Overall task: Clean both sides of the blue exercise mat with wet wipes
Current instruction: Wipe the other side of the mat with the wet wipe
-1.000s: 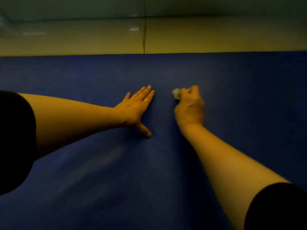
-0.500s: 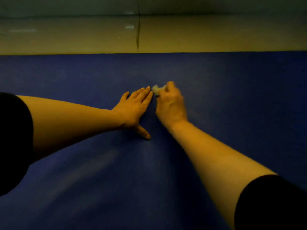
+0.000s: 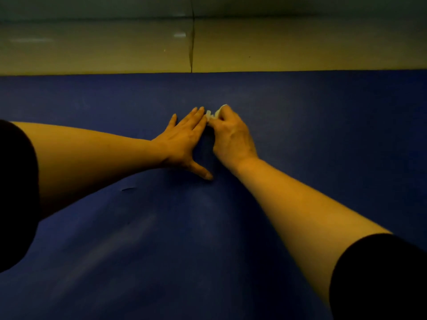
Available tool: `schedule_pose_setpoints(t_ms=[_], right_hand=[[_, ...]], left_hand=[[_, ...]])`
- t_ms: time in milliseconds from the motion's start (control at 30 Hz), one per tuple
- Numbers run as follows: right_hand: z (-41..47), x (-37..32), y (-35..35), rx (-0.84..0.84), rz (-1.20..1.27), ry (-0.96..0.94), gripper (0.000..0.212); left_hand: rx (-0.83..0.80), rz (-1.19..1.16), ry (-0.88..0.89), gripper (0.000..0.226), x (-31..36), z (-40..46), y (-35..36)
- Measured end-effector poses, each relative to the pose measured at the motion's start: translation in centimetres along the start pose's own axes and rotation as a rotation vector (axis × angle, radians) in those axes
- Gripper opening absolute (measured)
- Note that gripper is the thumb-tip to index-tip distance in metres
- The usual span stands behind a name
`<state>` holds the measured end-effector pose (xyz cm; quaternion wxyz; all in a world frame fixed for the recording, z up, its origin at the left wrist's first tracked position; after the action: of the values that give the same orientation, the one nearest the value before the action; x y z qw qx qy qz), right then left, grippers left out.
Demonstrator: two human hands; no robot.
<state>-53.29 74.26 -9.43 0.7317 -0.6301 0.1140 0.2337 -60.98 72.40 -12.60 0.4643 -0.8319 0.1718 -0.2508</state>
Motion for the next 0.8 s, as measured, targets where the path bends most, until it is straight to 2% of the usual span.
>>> schedule_pose_setpoints(t_ms=[67, 167, 233, 267, 333, 400, 467, 600, 633, 700, 800], right_hand=[[1.6, 2.7, -1.6, 0.051, -0.057, 0.099, 0.024], [3.1, 9.4, -4.9, 0.147, -0.117, 0.466, 0.029], [3.1, 9.6, -4.9, 0.164, -0.108, 0.555, 0.028], [3.3, 8.0, -4.1, 0.143, -0.073, 0.506, 0.029], [3.3, 3.4, -1.0, 0.032, 0.041, 0.288, 0.027], [3.4, 1.2, 0.8, -0.056, 0.044, 0.121, 0.029], [4.6, 2.9, 0.0, -0.042, -0.050, 0.136, 0.025], [5.5, 11.3, -5.1, 0.178, -0.031, 0.559, 0.021], [5.4, 11.4, -5.2, 0.192, -0.033, 0.591, 0.021], [5.6, 8.1, -3.4, 0.149, 0.001, 0.504, 0.024], [5.5, 1.0, 0.1, 0.036, 0.052, 0.178, 0.028]], left_hand=[[-0.001, -0.002, -0.009, 0.141, -0.1, 0.1, -0.1], [0.013, -0.006, -0.045, 0.136, -1.0, 0.2, -0.7], [0.027, -0.023, -0.076, 0.130, -1.7, 0.6, -1.2], [0.032, -0.021, -0.088, 0.128, -1.9, 0.8, -1.3], [0.031, -0.007, -0.094, 0.127, -2.0, 1.2, -1.2], [0.032, -0.007, -0.090, 0.128, -2.0, 1.3, -1.0], [0.038, -0.004, -0.088, 0.127, -2.1, 1.1, -1.1], [0.031, 0.013, -0.097, 0.128, -2.1, 1.1, -1.4], [0.024, 0.017, -0.096, 0.128, -2.0, 1.2, -1.3], [0.020, 0.018, -0.097, 0.130, -1.8, 1.5, -1.2], [0.032, -0.007, -0.087, 0.132, -1.8, 1.6, -1.4]])
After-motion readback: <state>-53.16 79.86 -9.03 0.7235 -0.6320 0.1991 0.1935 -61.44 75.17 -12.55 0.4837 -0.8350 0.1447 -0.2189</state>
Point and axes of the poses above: each hand's wrist, its own z-axis towards the middle knuckle, its own y-axis out of the palm, x = y × z, the point moved 10 cm from there along z, towards the middle knuckle, and after that the axes turned 11 degrees about y, right-handed, at the moved point
